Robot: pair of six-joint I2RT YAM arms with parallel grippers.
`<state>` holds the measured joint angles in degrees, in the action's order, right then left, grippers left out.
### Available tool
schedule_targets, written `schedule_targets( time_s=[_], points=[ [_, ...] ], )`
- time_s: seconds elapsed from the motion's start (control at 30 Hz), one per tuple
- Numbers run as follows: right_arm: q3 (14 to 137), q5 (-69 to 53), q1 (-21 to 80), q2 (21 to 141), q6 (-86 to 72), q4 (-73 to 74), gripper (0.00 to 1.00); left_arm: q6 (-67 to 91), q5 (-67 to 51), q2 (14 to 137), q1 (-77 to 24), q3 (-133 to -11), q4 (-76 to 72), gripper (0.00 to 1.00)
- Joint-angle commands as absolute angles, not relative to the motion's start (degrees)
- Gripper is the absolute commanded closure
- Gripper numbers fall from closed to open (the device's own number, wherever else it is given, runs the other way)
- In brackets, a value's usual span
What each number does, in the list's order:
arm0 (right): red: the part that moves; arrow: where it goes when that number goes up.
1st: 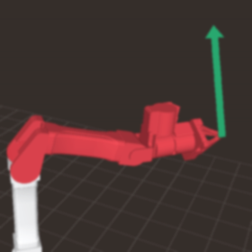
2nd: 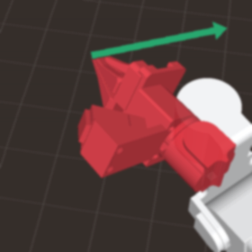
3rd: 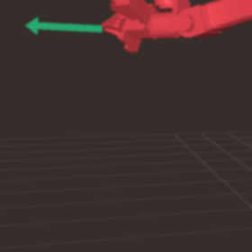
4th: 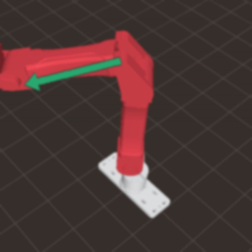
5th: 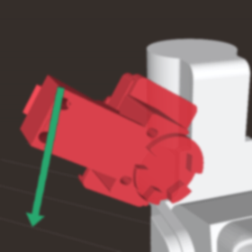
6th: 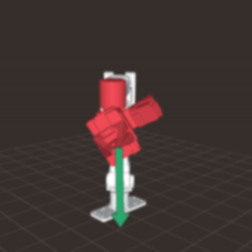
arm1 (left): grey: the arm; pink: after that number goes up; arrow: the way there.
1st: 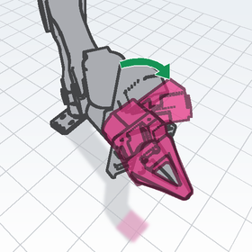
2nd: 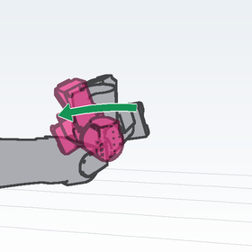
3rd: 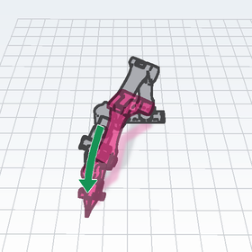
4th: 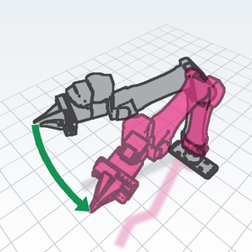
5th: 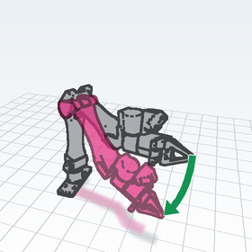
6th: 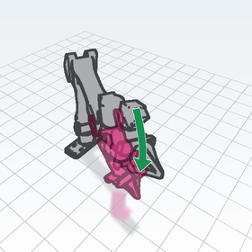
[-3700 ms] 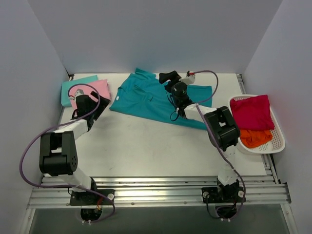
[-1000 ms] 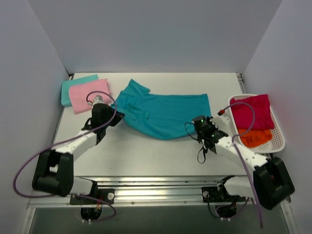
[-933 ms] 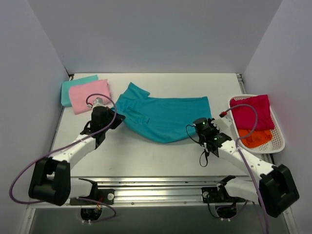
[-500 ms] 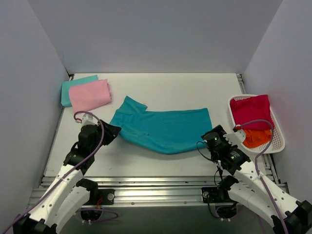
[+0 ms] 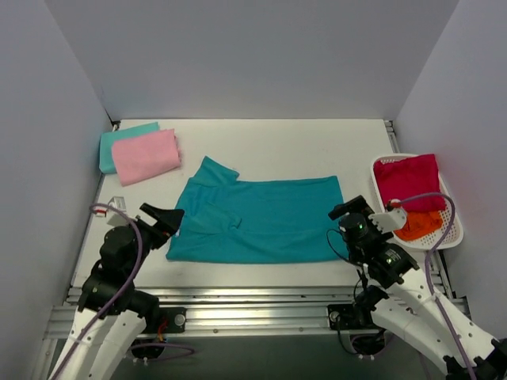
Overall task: Fold and stack the t-shirts
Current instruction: Fold the tshirt
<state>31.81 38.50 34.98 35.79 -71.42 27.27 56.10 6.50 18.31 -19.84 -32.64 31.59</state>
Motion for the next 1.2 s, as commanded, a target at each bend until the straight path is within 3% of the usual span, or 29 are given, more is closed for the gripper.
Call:
schedule_targets(
  time_s=[0.0,0.1,0.2,0.33,0.53,0.83,1.17],
  points=[
    [36.3,43.0,35.3,42.9,-60.2,11.7,0.0,50.7,12.4,28.2,-20.0,-34.4,15.7,0.06],
    [40.7,43.4,34.9,50.1,-55.0,3.2,0.0,43.9,14.8,42.6,-19.4,-36.5,-0.1,0.06],
    [45.0,42.9,33.7,59.3,-51.5,-2.7,0.0,37.3,12.8,61.1,-17.1,-46.3,-7.0,0.06],
    [47.0,37.9,26.8,68.6,-49.7,-11.0,0.0,35.6,-0.2,86.1,-11.0,-62.2,-12.6,0.06],
    [46.5,33.3,20.6,74.4,-49.9,-16.7,0.0,34.5,-11.4,108.0,-6.1,-77.0,-15.3,0.05],
    [46.7,30.3,15.7,78.1,-48.3,-20.0,0.0,37.4,-23.4,126.1,-3.0,-89.5,-16.3,0.02],
    [46.0,27.9,13.8,81.1,-48.3,-22.6,0.0,37.1,-30.1,129.9,-4.3,-84.6,-21.4,0.03]
  ],
)
